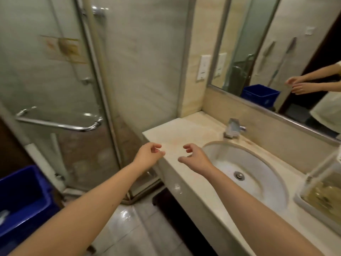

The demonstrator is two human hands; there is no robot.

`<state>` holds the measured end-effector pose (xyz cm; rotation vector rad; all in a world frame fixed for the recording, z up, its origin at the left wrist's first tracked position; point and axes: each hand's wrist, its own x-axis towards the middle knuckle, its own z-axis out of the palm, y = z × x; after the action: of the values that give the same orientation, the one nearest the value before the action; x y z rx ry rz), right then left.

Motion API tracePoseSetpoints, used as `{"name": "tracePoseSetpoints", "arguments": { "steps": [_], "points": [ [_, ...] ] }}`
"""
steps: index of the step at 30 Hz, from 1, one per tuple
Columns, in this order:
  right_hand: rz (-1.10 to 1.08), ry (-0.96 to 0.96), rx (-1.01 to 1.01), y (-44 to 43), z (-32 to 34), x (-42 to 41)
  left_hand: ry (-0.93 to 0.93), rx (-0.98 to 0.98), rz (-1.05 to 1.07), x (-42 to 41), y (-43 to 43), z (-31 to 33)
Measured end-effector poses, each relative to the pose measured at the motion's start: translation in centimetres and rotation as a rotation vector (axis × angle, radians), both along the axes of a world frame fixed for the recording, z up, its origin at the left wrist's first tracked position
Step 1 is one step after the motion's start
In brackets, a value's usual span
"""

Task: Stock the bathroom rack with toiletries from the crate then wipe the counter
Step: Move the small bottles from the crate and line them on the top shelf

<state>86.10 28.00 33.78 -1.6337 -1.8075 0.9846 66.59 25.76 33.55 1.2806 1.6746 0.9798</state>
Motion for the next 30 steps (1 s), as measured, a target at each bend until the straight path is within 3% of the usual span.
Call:
{"name": "tracePoseSetpoints", "arguments": {
  "steps": [16, 30],
  "points": [
    [0.571, -0.084, 0.002, -5.8, -3.5, -24.3, -0.046, -0.106, 0.518, -20.3, -15.7, -3.8],
    [1.054, -0.047, -0.040, -5.7, -3.7, -42.5, -0.071, -0.151, 0.980, -31.2, -20.9, -4.9]
  ]
}}
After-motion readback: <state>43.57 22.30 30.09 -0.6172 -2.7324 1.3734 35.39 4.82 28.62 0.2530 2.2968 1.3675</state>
